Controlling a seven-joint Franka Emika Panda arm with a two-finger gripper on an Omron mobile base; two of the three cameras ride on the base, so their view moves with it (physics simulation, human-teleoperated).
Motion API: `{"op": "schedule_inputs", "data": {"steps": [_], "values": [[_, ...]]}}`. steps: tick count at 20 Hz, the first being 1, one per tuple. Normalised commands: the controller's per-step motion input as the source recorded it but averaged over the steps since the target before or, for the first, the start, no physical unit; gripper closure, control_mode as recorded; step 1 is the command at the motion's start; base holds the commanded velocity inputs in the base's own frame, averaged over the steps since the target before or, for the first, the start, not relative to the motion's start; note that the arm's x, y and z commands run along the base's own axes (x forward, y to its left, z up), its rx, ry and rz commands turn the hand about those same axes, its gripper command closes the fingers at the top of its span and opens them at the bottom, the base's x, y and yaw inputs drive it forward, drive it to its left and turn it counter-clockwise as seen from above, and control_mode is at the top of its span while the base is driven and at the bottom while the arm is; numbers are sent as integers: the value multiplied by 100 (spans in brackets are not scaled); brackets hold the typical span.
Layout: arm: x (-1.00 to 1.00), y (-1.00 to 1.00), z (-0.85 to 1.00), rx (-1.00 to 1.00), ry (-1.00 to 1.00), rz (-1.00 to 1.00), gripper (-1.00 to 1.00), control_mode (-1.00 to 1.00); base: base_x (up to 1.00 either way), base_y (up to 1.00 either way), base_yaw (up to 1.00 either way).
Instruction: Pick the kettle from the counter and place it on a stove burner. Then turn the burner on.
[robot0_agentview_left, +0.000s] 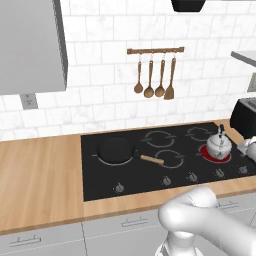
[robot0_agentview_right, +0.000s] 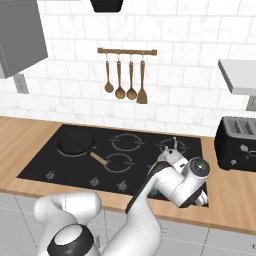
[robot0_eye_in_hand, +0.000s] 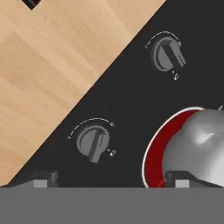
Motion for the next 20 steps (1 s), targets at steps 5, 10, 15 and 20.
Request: {"op": "schedule_inputs", "data": {"steps": [5,10,15,20], "values": [[-96,-24,100,9,-32,0,-100,-100,0,0,0],[-100,-10,100,7,-43,0,-100,-100,0,0,0],[-100,0,100,3,-61,0,-100,-100,0,0,0],[-51,0,65,0,-34,1,-100,-100,0,0,0]]}}
